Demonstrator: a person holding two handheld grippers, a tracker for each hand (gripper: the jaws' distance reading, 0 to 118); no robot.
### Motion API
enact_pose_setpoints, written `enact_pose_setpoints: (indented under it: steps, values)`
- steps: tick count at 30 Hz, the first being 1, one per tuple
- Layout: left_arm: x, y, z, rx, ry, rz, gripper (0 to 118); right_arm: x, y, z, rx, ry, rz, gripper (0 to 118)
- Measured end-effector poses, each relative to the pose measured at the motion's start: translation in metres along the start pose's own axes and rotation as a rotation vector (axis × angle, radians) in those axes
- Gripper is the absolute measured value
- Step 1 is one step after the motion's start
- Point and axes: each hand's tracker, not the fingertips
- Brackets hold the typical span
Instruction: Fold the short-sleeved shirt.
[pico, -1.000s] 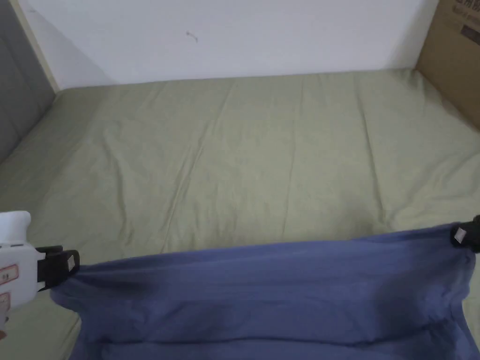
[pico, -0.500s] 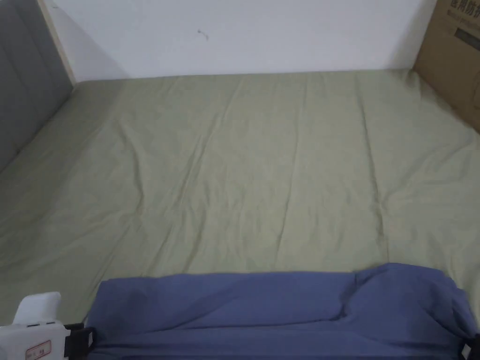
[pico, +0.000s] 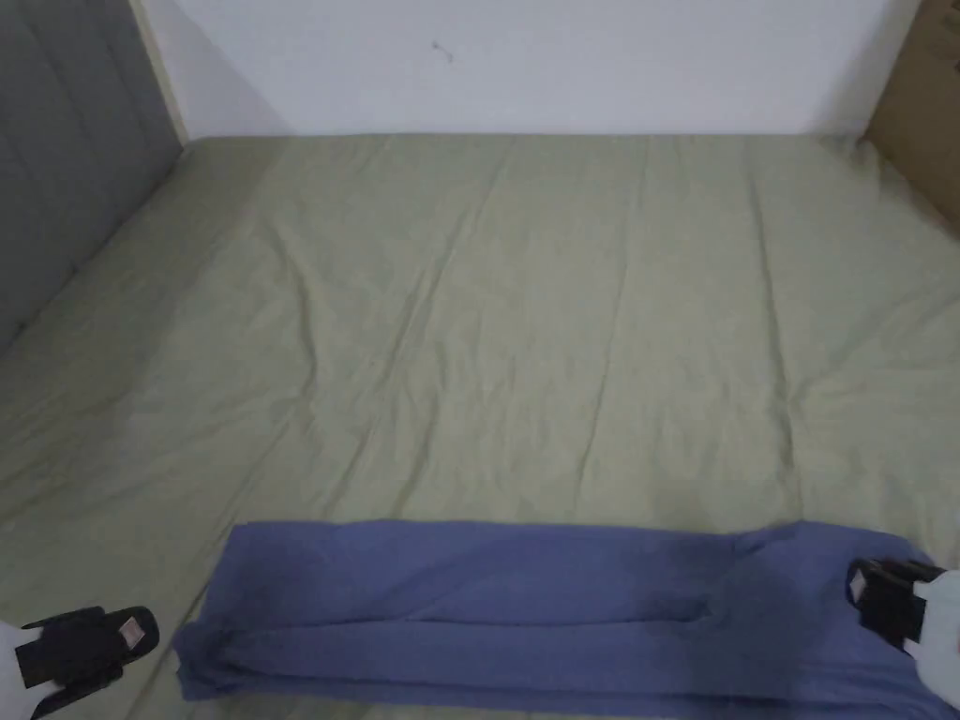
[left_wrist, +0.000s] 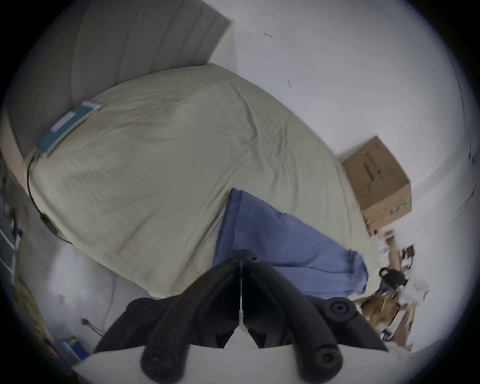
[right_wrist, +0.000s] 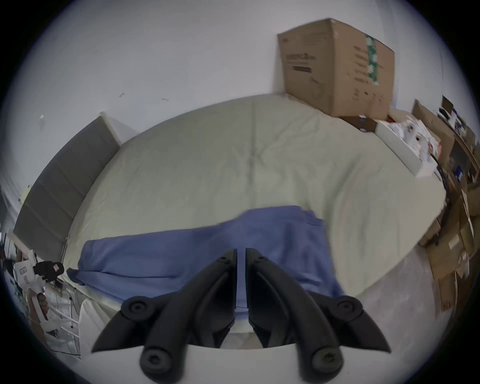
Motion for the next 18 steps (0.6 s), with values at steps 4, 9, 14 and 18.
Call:
enact_pose_setpoints:
  steps: [4, 9, 14, 18]
  values:
    - [-0.016, -0.008, 0.001, -0.011, 0.043, 0.017, 0, -0.045, -0.009, -0.025, -0.053, 0.112, 0.084, 1]
    - [-0.040, -0.014, -0.014, -0.051, -0.060, 0.138, 49, -0.099, -0.025, -0.032, -0.059, 0.158, 0.165, 1]
    - [-0.057, -0.021, -0.048, -0.094, -0.200, 0.320, 110, -0.134, -0.034, -0.035, -0.083, 0.179, 0.293, 1]
    - [-0.061, -0.026, -0.066, -0.048, -0.355, 0.455, 111, -0.143, -0.039, -0.039, -0.108, 0.187, 0.309, 1]
